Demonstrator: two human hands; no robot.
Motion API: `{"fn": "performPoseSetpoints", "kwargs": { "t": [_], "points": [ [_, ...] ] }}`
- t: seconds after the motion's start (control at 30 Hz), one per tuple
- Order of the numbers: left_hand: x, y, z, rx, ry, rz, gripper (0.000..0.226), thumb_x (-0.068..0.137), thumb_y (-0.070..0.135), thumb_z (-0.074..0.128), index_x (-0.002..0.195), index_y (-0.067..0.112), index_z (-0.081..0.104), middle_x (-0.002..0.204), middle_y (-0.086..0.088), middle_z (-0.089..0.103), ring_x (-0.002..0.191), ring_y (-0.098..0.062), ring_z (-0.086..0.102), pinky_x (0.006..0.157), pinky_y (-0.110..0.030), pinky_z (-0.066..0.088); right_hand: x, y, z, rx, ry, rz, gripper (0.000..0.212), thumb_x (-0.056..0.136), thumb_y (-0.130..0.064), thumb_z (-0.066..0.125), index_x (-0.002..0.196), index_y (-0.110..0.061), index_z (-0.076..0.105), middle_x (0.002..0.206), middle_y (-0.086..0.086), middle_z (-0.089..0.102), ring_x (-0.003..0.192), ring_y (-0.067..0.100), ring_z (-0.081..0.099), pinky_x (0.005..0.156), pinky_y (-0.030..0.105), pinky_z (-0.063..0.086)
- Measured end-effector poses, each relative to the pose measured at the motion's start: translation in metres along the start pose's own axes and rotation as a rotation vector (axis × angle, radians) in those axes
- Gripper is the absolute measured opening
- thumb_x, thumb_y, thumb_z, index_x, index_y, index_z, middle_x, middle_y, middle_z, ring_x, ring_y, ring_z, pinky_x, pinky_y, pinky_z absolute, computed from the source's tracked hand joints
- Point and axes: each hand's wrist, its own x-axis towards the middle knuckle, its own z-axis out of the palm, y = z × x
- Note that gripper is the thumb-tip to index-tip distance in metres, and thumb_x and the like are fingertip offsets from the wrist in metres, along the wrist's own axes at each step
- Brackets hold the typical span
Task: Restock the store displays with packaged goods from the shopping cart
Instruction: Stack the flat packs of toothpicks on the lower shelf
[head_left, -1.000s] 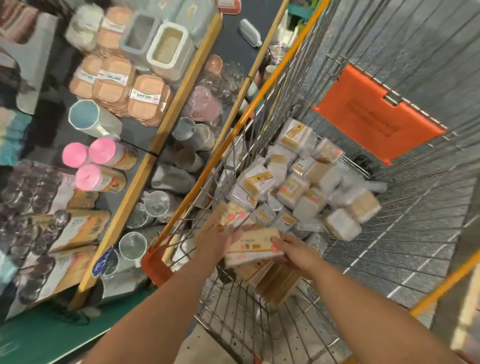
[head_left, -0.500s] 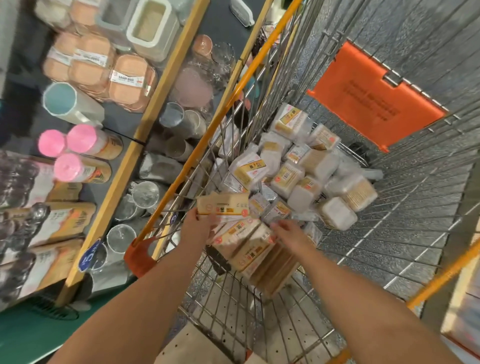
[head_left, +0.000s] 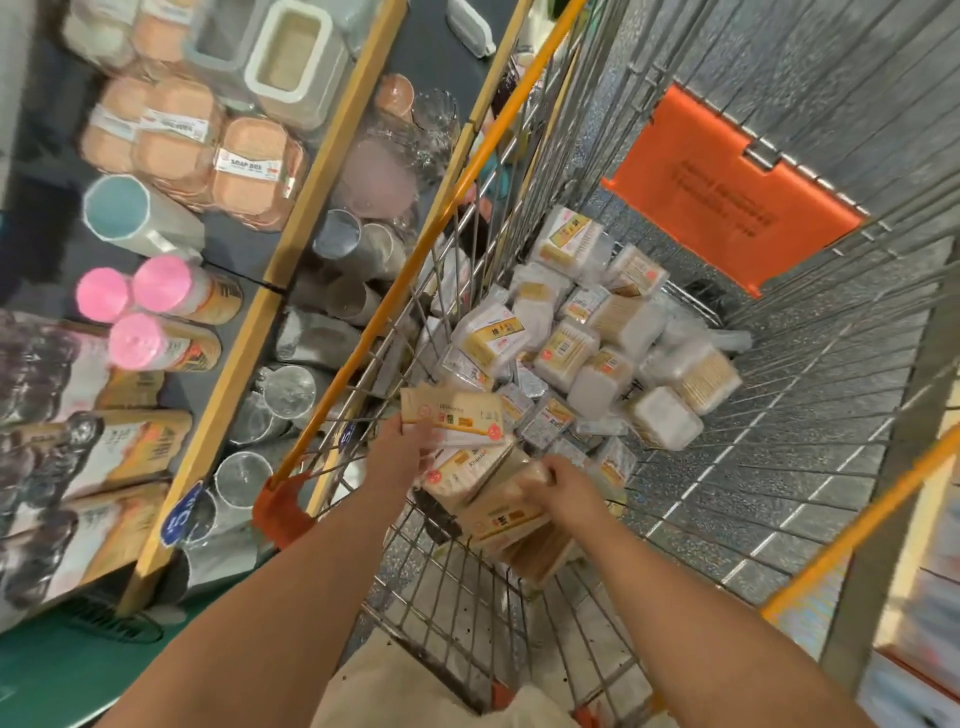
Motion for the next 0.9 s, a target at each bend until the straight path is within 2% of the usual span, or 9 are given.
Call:
{"fn": "performPoseSetpoints", "kwargs": {
  "t": [0.07, 0.17, 0.27, 0.37, 0.5, 0.63, 0.73, 0.8, 0.9],
  "points": [
    [-0.007, 0.005, 0.002, -0.022, -0.037, -0.01, 0.026, 0.097, 0.028, 0.061, 0.117, 0.012, 0.06, 0.091, -0.01, 0.063, 0.062, -0.019, 0.057, 0.062, -0.035, 0.054, -0.008, -0.005, -0.015, 0.109, 0.174, 0.011, 0.014, 0.096, -0.028, 0.06, 0.105, -0.018, 0.055, 0.095, -0.002, 0.059, 0.089, 0.018, 0.058, 0.064, 0.025, 0.041],
    [-0.011, 0.007, 0.004, -0.024, -0.051, -0.026, 0.026, 0.096, 0.037, 0.061, 0.114, 0.017, 0.062, 0.103, -0.013, 0.07, 0.085, -0.032, 0.068, 0.088, -0.053, 0.056, -0.015, -0.012, -0.038, 0.223, 0.347, 0.016, 0.014, 0.094, -0.031, 0.059, 0.093, -0.016, 0.059, 0.091, 0.004, 0.063, 0.089, 0.028, 0.062, 0.074, 0.037, 0.046],
    [-0.017, 0.01, 0.002, -0.128, -0.047, -0.024, 0.013, 0.096, 0.033, 0.061, 0.099, 0.02, 0.063, 0.108, -0.013, 0.07, 0.101, -0.034, 0.068, 0.098, -0.052, 0.051, -0.028, -0.016, -0.068, 0.424, 0.435, 0.048, 0.019, 0.096, -0.028, 0.057, 0.088, -0.012, 0.061, 0.088, 0.008, 0.066, 0.085, 0.03, 0.064, 0.077, 0.042, 0.051],
    [-0.022, 0.013, 0.003, -0.147, -0.115, 0.016, 0.018, 0.096, 0.033, 0.061, 0.104, 0.017, 0.065, 0.102, -0.008, 0.072, 0.095, -0.028, 0.069, 0.093, -0.046, 0.052, -0.038, -0.018, -0.083, 0.746, 0.402, 0.009, 0.015, 0.098, -0.022, 0.057, 0.089, -0.013, 0.066, 0.084, 0.006, 0.07, 0.082, 0.027, 0.066, 0.078, 0.042, 0.051],
    [-0.042, 0.023, 0.011, -0.072, -0.276, 0.132, 0.06, 0.084, 0.062, 0.064, 0.126, 0.02, 0.057, 0.115, -0.008, 0.072, 0.101, -0.025, 0.071, 0.087, -0.042, 0.054, -0.04, -0.033, -0.073, 0.794, 0.311, -0.044, 0.013, 0.1, -0.021, 0.056, 0.097, -0.013, 0.065, 0.086, 0.004, 0.071, 0.081, 0.021, 0.067, 0.072, 0.034, 0.051],
    [-0.066, 0.023, 0.017, -0.109, -0.343, 0.195, 0.029, 0.103, 0.044, 0.041, 0.12, 0.03, 0.06, 0.118, -0.003, 0.072, 0.107, -0.026, 0.069, 0.095, -0.046, 0.051, -0.039, -0.043, -0.054, 0.896, 0.27, -0.07, 0.02, 0.102, -0.023, 0.052, 0.114, -0.008, 0.06, 0.105, 0.015, 0.069, 0.091, 0.027, 0.068, 0.076, 0.038, 0.053],
    [-0.073, 0.019, 0.015, -0.152, -0.285, 0.194, 0.035, 0.103, 0.042, 0.043, 0.128, 0.022, 0.058, 0.121, -0.009, 0.07, 0.109, -0.03, 0.067, 0.1, -0.052, 0.048, -0.044, -0.053, -0.042, 0.924, 0.182, -0.085, 0.01, 0.104, -0.023, 0.047, 0.107, -0.02, 0.056, 0.099, 0.01, 0.068, 0.086, 0.024, 0.067, 0.076, 0.04, 0.052],
    [-0.079, 0.018, 0.013, -0.149, -0.308, 0.204, 0.055, 0.09, 0.063, 0.053, 0.125, 0.022, 0.061, 0.119, -0.008, 0.071, 0.109, -0.029, 0.068, 0.095, -0.048, 0.052, -0.049, -0.06, -0.036, 0.916, 0.138, -0.091, 0.01, 0.105, -0.028, 0.044, 0.111, -0.029, 0.052, 0.095, 0.005, 0.067, 0.082, 0.023, 0.065, 0.076, 0.042, 0.049],
    [-0.083, 0.02, 0.006, -0.085, -0.401, 0.21, 0.097, 0.048, 0.089, 0.065, 0.123, 0.027, 0.062, 0.117, -0.002, 0.072, 0.107, -0.022, 0.069, 0.09, -0.04, 0.054, -0.049, -0.061, -0.028, 0.876, 0.102, -0.099, 0.022, 0.105, -0.031, 0.042, 0.127, -0.037, 0.044, 0.094, 0.001, 0.068, 0.079, 0.021, 0.064, 0.079, 0.045, 0.043]
  ]
}}
